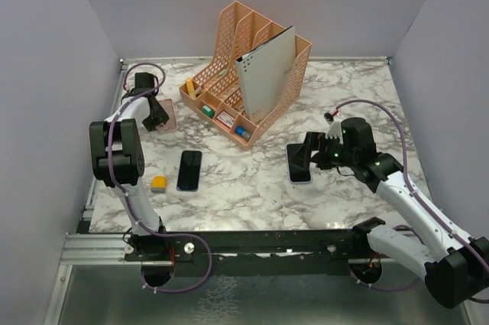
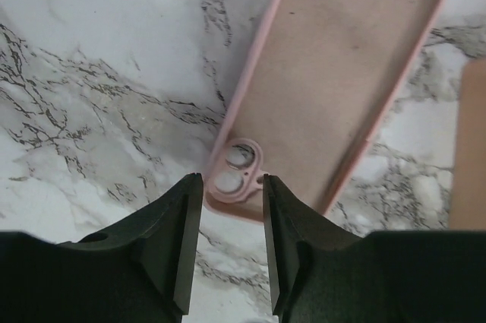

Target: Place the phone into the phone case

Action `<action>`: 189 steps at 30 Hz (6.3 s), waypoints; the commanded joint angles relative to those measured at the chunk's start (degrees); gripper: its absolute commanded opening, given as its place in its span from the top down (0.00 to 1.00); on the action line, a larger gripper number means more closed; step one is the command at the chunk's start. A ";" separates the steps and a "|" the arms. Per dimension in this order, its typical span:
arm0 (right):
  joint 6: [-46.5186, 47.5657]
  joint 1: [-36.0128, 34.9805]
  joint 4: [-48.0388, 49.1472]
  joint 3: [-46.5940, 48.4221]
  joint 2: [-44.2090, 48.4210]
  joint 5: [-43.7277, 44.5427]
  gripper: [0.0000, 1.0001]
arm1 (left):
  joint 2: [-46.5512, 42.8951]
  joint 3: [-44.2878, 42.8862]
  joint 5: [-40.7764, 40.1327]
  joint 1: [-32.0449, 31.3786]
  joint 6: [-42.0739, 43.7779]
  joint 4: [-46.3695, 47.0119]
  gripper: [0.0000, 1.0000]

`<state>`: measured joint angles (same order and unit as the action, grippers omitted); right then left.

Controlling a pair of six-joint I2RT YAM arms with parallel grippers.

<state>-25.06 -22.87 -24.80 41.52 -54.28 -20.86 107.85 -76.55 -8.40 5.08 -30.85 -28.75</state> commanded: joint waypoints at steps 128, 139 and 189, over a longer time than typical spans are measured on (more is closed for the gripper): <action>-2.87 0.11 2.90 -3.95 11.71 -1.70 0.11 | -36.00 29.36 12.00 -59.66 73.28 26.52 0.01; -4.38 0.11 6.04 -7.68 10.74 -3.52 0.13 | -40.75 27.40 -14.86 -55.62 33.70 23.35 0.01; -3.18 0.10 12.73 -14.16 3.56 -3.66 0.33 | -21.95 32.52 10.97 -19.40 12.44 3.66 0.05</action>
<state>-29.30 -22.85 -13.85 28.32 -50.48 -24.86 84.88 -45.56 2.33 -12.19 -17.54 -24.91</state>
